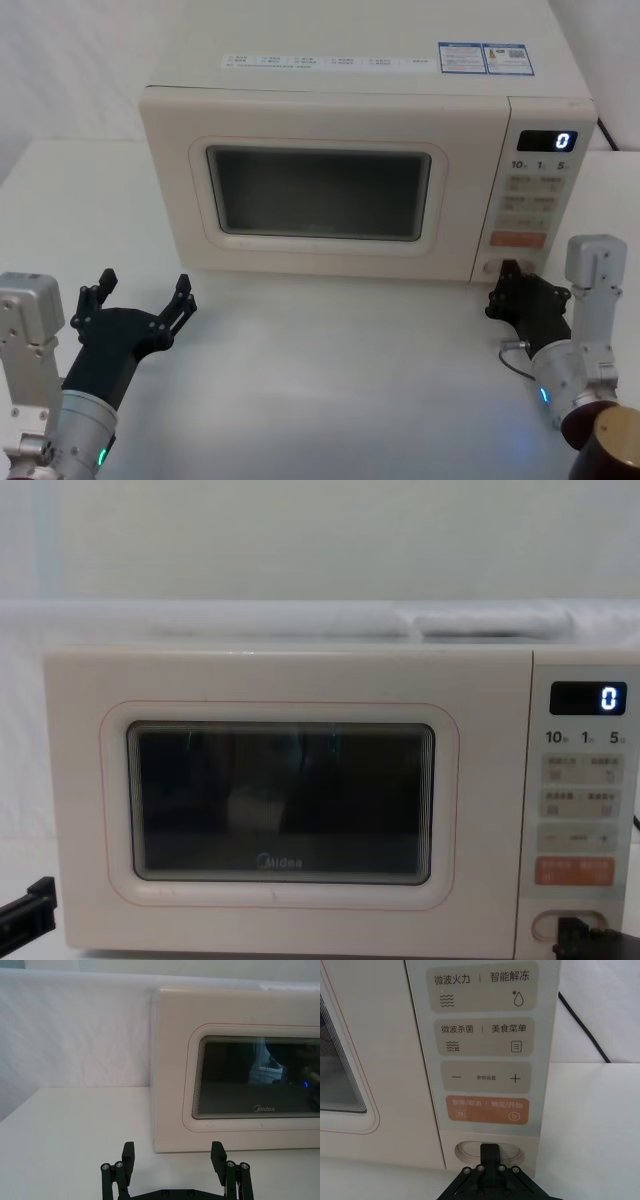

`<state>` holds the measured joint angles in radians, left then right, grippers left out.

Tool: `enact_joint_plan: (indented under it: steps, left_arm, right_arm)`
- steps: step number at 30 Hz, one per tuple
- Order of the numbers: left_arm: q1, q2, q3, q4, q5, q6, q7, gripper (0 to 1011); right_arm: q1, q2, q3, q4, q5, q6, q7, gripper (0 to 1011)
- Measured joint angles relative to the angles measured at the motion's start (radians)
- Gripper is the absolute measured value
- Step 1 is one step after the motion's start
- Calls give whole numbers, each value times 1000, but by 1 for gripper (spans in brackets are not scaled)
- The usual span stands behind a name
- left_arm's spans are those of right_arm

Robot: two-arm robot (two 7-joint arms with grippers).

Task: Press the button to open the microwave door with one hand; close the microwave door with the other hand.

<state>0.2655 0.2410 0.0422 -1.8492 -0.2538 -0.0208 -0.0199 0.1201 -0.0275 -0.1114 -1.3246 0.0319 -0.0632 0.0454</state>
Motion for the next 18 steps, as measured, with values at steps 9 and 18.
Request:
enact_joint_plan:
  steps: [9, 18]
  left_arm:
    - [0, 0, 0, 0, 0, 0, 0, 1001]
    - [0, 0, 0, 0, 0, 0, 0, 1001]
  right_arm:
    - [9, -3, -1, 9, 1, -2, 5, 0]
    - [14, -6, -2, 12, 3, -3, 7, 0]
